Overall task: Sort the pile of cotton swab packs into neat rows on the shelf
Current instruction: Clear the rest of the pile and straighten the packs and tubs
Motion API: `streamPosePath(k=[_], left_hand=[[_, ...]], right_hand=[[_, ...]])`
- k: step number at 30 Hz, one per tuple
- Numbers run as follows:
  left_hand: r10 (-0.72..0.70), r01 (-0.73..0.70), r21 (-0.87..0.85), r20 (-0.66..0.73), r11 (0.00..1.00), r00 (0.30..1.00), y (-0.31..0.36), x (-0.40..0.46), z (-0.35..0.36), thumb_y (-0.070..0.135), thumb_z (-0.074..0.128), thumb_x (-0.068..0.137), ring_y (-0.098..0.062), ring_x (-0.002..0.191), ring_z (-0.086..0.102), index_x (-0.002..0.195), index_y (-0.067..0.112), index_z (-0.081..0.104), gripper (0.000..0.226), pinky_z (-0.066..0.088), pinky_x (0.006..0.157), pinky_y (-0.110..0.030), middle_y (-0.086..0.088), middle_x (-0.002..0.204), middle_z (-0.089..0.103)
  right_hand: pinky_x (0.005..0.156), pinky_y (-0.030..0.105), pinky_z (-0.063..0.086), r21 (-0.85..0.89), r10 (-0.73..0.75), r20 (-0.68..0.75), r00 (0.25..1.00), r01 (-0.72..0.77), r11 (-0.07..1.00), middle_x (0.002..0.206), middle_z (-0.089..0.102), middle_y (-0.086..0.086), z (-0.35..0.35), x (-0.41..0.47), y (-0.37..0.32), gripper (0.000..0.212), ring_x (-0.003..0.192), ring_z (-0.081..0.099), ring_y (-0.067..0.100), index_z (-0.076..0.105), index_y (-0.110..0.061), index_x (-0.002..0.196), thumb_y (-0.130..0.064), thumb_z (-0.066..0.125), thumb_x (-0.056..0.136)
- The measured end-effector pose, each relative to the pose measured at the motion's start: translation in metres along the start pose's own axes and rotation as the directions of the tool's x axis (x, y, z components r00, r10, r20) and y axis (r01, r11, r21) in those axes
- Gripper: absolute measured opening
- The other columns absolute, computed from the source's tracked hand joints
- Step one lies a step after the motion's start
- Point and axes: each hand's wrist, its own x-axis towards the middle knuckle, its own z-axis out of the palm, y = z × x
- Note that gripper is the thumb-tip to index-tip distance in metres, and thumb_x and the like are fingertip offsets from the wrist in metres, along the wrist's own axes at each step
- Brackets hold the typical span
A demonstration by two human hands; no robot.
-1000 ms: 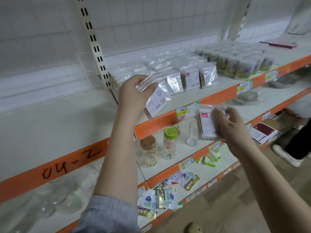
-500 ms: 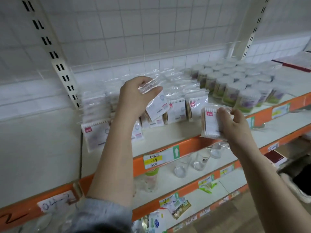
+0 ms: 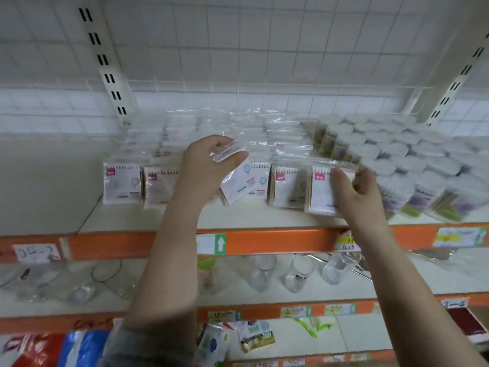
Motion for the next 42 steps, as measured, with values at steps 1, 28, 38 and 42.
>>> streamPosePath(k=[1, 28, 38, 42], left_hand=[[-0.015, 0.016, 0.017, -0.029, 1.000, 0.999, 0.002, -0.005, 0.003, 0.026, 0.075, 0.077, -0.004, 0.081, 0.058, 0.093, 0.018, 0.069, 0.019, 0.040, 0.064, -0.007, 0.012, 0.086, 0.066], [0.000, 0.030, 0.281, -0.106, 0.959, 0.994, 0.013, -0.027, -0.012, 0.035, 0.075, 0.076, 0.005, 0.074, 0.054, 0.091, 0.021, 0.064, 0.023, 0.034, 0.054, -0.002, 0.016, 0.081, 0.060], [-0.029, 0.010, 0.211, 0.086, 0.977, 0.996, 0.013, -0.020, 0.000, 0.026, 0.076, 0.077, 0.007, 0.065, 0.057, 0.089, 0.019, 0.067, 0.017, 0.039, 0.056, -0.007, 0.013, 0.077, 0.063], [-0.024, -0.011, 0.202, 0.168, 0.979, 0.986, 0.014, -0.018, 0.013, 0.024, 0.075, 0.077, 0.014, 0.074, 0.055, 0.088, 0.023, 0.066, 0.014, 0.039, 0.064, -0.003, 0.019, 0.080, 0.061]], right_hand=[[0.054, 0.017, 0.037, 0.030, 0.012, 0.032, 0.999, -0.013, 0.999, 0.072, 0.042, -0.003, -0.003, 0.004, 0.000, 0.014, 0.058, 0.037, 0.008, 0.044, -0.016, 0.090, -0.025, 0.056, 0.090], [0.074, 0.017, 0.047, -0.067, -0.230, 0.351, 0.908, 0.269, 0.961, 0.099, 0.055, -0.006, 0.005, 0.012, 0.017, 0.033, 0.080, 0.055, 0.001, 0.060, -0.031, 0.099, -0.017, 0.077, 0.075], [0.071, 0.016, 0.044, -0.067, -0.189, 0.194, 0.963, 0.205, 0.976, 0.101, 0.056, -0.009, 0.003, 0.003, 0.016, 0.047, 0.091, 0.056, 0.007, 0.052, -0.029, 0.118, -0.020, 0.074, 0.077], [0.069, 0.012, 0.041, -0.046, -0.219, 0.070, 0.973, 0.223, 0.974, 0.100, 0.057, -0.001, -0.002, -0.006, 0.017, 0.037, 0.094, 0.056, 0.013, 0.055, -0.018, 0.119, -0.015, 0.066, 0.084]])
